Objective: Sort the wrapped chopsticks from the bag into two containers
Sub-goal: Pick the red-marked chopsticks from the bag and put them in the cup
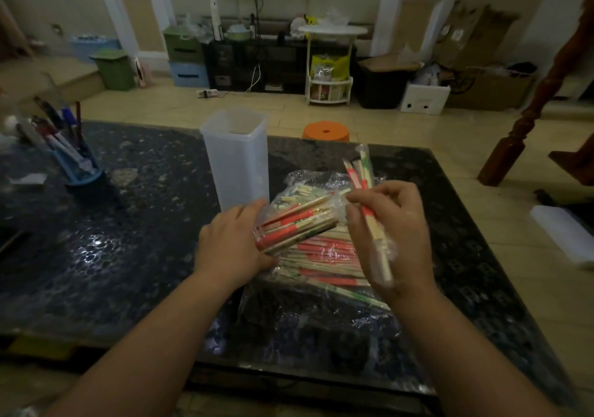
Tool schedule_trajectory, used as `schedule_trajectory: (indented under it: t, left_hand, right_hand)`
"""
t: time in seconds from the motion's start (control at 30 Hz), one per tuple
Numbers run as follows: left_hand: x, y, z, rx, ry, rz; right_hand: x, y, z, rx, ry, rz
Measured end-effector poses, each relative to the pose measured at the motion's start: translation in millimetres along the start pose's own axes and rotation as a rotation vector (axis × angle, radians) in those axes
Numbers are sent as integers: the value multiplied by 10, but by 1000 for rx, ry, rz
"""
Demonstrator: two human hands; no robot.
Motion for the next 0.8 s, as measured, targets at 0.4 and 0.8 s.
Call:
schedule_trajectory:
  t: [0.4,0.8]
  left_hand:
    - [-16,-23,-3,8,-27,-10]
    - [42,-163,-17,118,-6,22]
  right_hand:
    - [-32,-290,-16,362,-142,584]
    - [240,-533,-31,665,130,631]
Point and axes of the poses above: each hand's wrist, its own z-axis towards the middle knuckle, its own x-axis out of the palm, y = z × x, the point moved 8 cm from there along z, towards the middle knuckle, and after that the axes turned 9 degrees about x, right-handed, at the moved point
